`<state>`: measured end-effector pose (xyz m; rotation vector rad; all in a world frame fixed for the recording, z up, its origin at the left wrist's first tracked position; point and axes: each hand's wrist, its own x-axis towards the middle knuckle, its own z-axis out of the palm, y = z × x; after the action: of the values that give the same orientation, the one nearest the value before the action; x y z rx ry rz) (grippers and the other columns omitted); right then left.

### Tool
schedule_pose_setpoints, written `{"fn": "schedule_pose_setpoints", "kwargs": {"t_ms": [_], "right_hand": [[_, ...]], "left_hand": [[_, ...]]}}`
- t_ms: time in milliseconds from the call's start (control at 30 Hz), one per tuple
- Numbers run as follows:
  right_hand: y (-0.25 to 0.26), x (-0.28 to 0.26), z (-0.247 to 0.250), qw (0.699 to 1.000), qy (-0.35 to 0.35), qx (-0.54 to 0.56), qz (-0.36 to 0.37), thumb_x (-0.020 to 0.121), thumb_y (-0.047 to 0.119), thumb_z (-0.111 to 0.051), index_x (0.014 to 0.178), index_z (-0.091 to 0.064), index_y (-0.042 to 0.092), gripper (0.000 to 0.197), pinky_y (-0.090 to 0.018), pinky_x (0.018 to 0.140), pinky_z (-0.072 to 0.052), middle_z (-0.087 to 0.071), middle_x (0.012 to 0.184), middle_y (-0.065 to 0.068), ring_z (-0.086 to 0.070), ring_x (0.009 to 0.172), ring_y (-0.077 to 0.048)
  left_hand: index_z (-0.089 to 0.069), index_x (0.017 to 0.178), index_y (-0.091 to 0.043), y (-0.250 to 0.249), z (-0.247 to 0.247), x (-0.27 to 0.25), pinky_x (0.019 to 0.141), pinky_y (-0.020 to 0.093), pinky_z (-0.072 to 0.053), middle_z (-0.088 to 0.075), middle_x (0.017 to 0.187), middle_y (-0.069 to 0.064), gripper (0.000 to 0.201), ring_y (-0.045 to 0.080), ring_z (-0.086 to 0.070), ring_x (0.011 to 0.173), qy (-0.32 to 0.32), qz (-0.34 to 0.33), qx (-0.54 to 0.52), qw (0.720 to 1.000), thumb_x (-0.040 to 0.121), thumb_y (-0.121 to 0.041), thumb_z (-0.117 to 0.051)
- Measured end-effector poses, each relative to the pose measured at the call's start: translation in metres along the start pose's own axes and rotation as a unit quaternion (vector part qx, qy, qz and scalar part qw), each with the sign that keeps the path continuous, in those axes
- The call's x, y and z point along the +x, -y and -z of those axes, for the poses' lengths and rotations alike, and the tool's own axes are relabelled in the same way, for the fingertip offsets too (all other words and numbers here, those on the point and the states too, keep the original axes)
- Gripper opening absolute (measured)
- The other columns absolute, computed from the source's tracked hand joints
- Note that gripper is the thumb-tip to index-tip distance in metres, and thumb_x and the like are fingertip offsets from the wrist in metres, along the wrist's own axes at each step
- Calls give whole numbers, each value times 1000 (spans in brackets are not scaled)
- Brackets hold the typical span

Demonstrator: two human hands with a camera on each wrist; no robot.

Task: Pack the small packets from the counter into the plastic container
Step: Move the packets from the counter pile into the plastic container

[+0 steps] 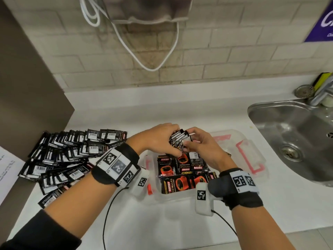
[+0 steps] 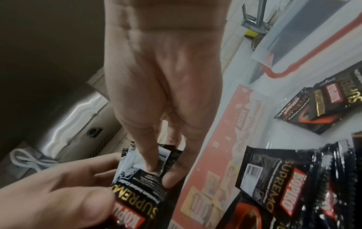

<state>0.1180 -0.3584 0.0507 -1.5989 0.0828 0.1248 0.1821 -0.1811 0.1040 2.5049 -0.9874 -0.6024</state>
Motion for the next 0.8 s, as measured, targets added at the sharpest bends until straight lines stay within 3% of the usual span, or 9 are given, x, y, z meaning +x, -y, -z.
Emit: {"fn": "schedule_pose_setpoints", "kwargs": {"t_ms": [100,200,267,367,433,600,733,800], "right_hand": [[-5,1,-5,999,-9,9,-37,90,-2,-65,101,-62,12,19,-35,85,-59,-67,91,-14,-69,80,-19],[-8,1,-8,997,-11,12,-77,90,-5,-64,103,-59,7,19,-27,78,-60,-65,93,-11,-70,81,-18],[-8,2,-10,995,-17,6,-98,89,-7,-63,105,-57,5,20,-25,75,-60,-60,94,-9,-67,81,-18],[-8,3,-13,993,-24,-40,-110,88,-6,-66,102,-56,6,21,-32,81,-60,-56,88,-7,-64,79,-17],[-6,3,-14,989,-27,-91,-115,87,-3,-67,100,-57,11,22,-38,87,-59,-57,86,-4,-64,81,-18],[-2,2,-14,971,-25,-195,-133,85,5,-71,110,-60,15,28,-44,95,-54,-59,108,-7,-62,103,-26],[-1,1,-13,967,-38,-189,-166,87,3,-70,117,-53,13,36,-40,86,-59,-58,108,-11,-67,97,-26],[0,-1,-15,971,-33,-152,-182,88,0,-68,119,-49,10,37,-41,84,-60,-60,106,-15,-69,94,-29]], "left_hand": [[-50,122,-14,1,-11,0,85,43,-50,-52,106,4,56,21,-53,97,-11,5,53,999,77,-32,-78],[-39,128,-16,5,-26,-1,63,31,-43,-53,93,-1,60,15,-52,81,-31,15,44,998,80,-21,-75],[-36,125,-18,8,-33,-3,56,29,-37,-48,86,-2,56,14,-48,76,-39,15,59,997,82,-17,-73],[-38,123,-17,9,-39,-6,68,35,-46,-52,102,3,50,20,-48,93,-48,-6,119,992,84,-12,-68],[-39,125,-17,10,-44,-6,67,33,-43,-48,109,3,50,21,-47,97,-67,-20,177,982,83,-7,-65],[-43,129,-13,14,-60,-7,65,33,-48,-36,120,7,55,22,-43,100,-85,-5,243,966,80,2,-63],[-42,137,-16,18,-70,-9,90,36,-40,-44,124,4,60,23,-41,112,-126,-5,292,948,82,-6,-63],[-40,137,-18,18,-71,-9,92,37,-38,-47,124,2,64,22,-43,111,-146,-2,302,942,79,-7,-66]]}}
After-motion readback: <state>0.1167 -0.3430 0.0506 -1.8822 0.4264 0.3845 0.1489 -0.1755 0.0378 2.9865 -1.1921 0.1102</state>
